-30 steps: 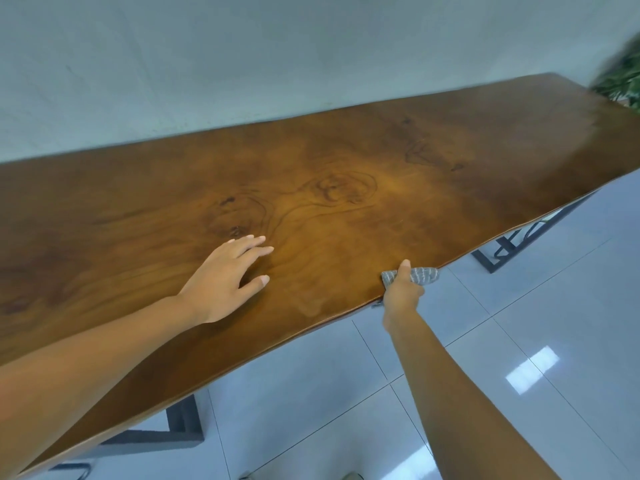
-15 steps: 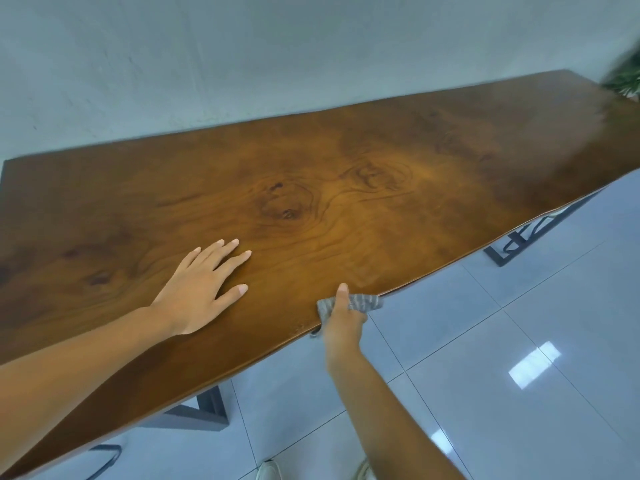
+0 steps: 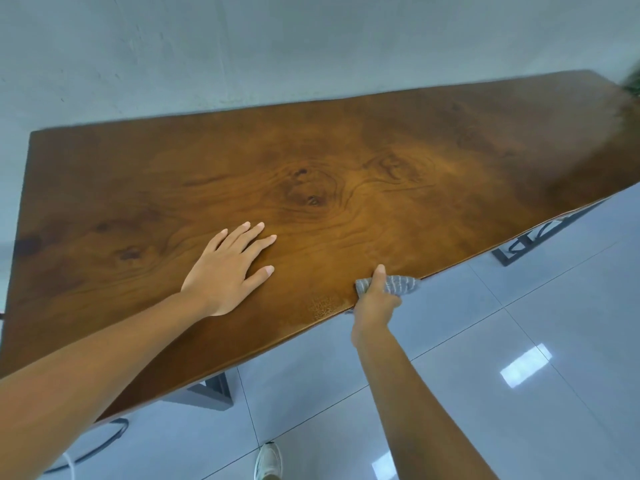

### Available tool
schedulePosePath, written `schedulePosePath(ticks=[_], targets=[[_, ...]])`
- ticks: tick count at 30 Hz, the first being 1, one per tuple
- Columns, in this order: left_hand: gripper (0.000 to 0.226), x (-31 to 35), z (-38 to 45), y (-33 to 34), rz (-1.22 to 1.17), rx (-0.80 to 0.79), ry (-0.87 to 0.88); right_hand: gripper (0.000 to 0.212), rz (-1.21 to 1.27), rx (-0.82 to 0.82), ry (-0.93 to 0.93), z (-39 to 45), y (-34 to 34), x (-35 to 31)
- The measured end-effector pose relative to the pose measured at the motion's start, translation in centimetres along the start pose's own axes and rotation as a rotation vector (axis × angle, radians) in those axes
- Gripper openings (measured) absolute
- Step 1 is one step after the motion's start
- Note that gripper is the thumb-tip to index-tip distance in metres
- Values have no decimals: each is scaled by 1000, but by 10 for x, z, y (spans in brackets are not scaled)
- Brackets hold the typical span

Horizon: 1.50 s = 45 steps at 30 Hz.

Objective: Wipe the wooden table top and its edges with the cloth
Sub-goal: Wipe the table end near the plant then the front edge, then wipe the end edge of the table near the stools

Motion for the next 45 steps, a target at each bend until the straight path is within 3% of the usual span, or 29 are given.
schedulePosePath(ticks=[6,11,14,18,23,30,35,40,45], targets=[[66,0,1,2,4,-1,-10,73,35,-190,40,-79,58,90],[60,2,2,2,-11,-7,-13,65,16,-293,34,-96,62,104],[59,1,2,3,-17,-2,-11,61,29,-240,-21,-64,45,78],[59,0,3,5,-15,6,-14,70,14,-74,-29,-9,12,28],[58,-1,4,6,-27,3,-22,72,16,-45,8,2,0,9],[58,-2,4,3,-21,-1,-15,68,77,-211,45,-80,51,83],[58,-2,7,3,-45,-7,2,95,50,-357,96,-149,91,137],[53,-10,5,-2,-274,-17,85,69,-48,-364,91,-139,84,137],[48,-20,-11,-15,-612,-28,173,61,21,-151,49,-86,63,93]])
Point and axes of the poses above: each hand's wrist, its own z-axis towards the middle knuckle, its own y-axis out of the palm, x = y × z, the point moved 3 cm from there along z, towards the middle knuckle, and after that the axes turned 11 degrees about -x, right-handed, at the moved point
